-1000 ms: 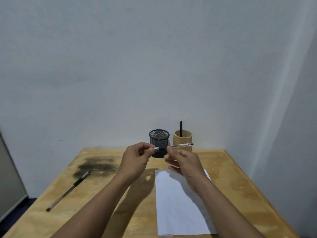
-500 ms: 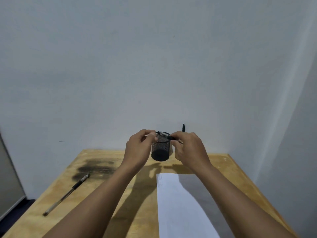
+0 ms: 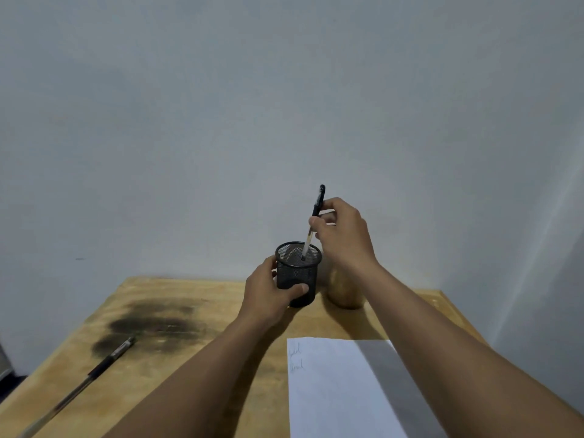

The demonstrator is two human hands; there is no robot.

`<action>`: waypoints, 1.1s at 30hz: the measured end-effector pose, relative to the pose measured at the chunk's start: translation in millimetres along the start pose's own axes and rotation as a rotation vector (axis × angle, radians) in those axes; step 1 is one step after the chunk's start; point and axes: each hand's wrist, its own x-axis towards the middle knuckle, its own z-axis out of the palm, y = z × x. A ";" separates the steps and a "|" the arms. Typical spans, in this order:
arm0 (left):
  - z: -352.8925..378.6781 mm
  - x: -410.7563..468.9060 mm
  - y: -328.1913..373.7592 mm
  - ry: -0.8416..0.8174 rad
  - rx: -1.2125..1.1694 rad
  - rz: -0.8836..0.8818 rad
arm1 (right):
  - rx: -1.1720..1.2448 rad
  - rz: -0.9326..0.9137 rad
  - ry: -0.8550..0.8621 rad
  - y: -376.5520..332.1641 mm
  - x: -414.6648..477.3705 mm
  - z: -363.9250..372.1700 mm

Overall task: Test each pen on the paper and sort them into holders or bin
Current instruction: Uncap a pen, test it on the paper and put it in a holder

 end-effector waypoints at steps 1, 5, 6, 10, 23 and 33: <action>1.4 1.8 -2.4 -0.003 -0.018 0.010 | -0.013 0.016 -0.016 3.1 2.2 4.6; 5.8 3.8 -10.1 -0.008 -0.067 0.024 | -0.091 0.078 -0.090 14.5 8.1 20.7; 6.3 4.2 -11.6 -0.006 -0.075 0.024 | -0.112 0.081 -0.102 16.8 9.3 23.7; 6.3 3.4 -11.5 -0.007 -0.074 0.022 | -0.161 0.071 -0.117 18.6 9.4 28.1; -20.7 -18.3 6.2 0.011 0.075 -0.060 | -0.354 -0.111 -0.287 -8.8 -18.1 6.0; -131.6 -103.9 -1.0 0.197 0.515 -0.042 | -0.535 -0.278 -0.607 -50.0 -71.6 58.3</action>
